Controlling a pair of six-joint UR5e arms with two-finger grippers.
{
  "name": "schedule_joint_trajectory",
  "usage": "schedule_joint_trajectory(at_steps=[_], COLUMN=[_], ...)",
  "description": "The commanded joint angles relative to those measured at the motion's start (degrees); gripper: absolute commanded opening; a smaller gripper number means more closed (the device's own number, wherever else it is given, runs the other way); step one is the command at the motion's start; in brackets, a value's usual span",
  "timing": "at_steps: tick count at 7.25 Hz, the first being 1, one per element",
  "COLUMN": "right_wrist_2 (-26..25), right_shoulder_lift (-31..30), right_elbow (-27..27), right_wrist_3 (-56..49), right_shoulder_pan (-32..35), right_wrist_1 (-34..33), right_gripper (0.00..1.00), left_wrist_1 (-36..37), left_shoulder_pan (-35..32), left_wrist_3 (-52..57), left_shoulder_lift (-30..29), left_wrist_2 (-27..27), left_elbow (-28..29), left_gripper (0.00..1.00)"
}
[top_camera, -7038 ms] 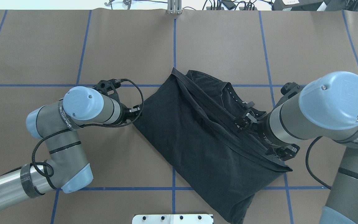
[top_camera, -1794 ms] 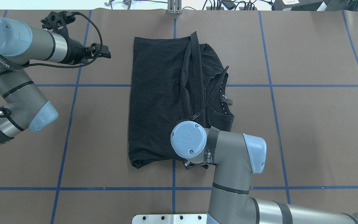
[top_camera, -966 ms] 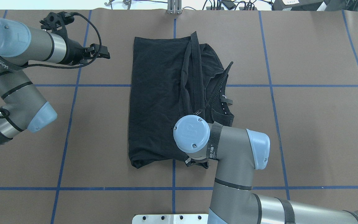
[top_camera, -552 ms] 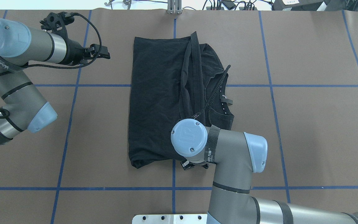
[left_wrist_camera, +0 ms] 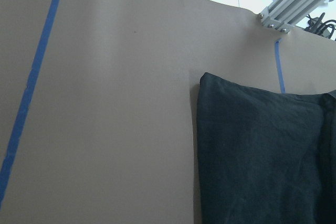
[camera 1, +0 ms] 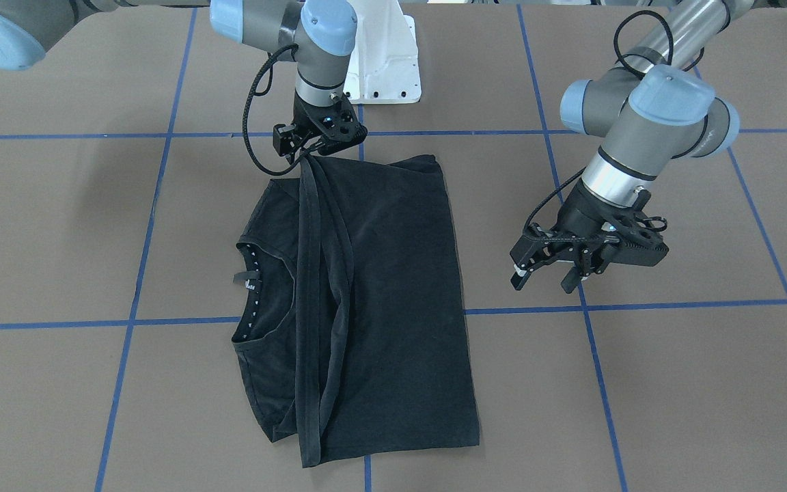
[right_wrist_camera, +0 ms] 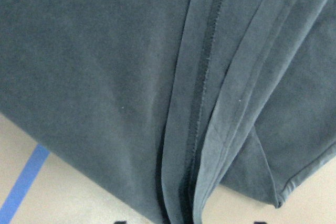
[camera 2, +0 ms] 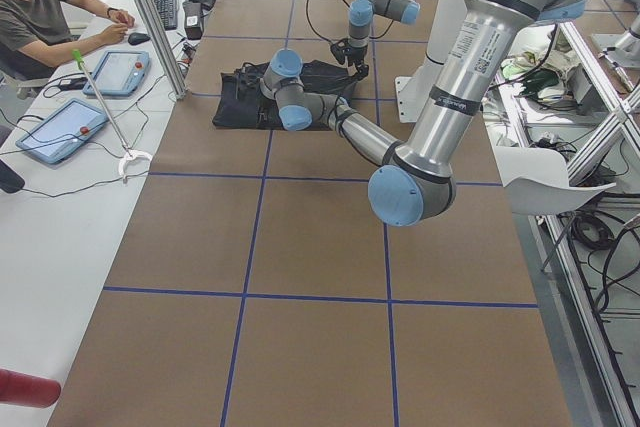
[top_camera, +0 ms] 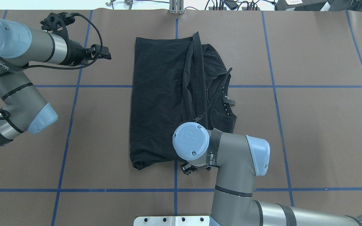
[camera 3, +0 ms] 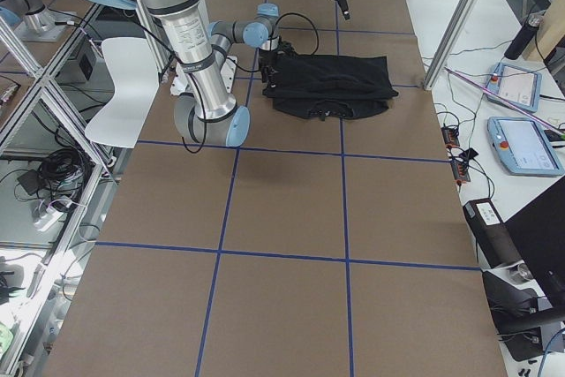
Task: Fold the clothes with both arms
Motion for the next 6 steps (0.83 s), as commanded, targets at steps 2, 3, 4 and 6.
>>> schedule_joint_trajectory(at_steps=[2,3,4,6], right_wrist_2=[0.1,0.1,0.2,0.3], right_shoulder_lift=[-0.2,-0.3,-0.3,-0.3], right_elbow=[-0.1,-0.1,-0.1,-0.1], right_wrist_3=[0.0,0.0,-0.1,-0.7], right_shoulder_pan=[-0.1,-0.2,-0.2,0.2], right_wrist_1=[0.0,0.0,0.0,0.0], right_gripper=[0.55,0.51,0.32,0.0], left_wrist_1=[0.0,0.0,0.0,0.0], left_shoulder_pan=[0.0,0.0,0.0,0.0], left_wrist_3=[0.0,0.0,0.0,0.0], left_shoulder_lift=[0.0,0.0,0.0,0.0], left_wrist_2=[-0.1,-0.1,-0.1,-0.1], left_elbow=[0.0,0.0,0.0,-0.1], left_gripper=[1.0,1.0,1.0,1.0])
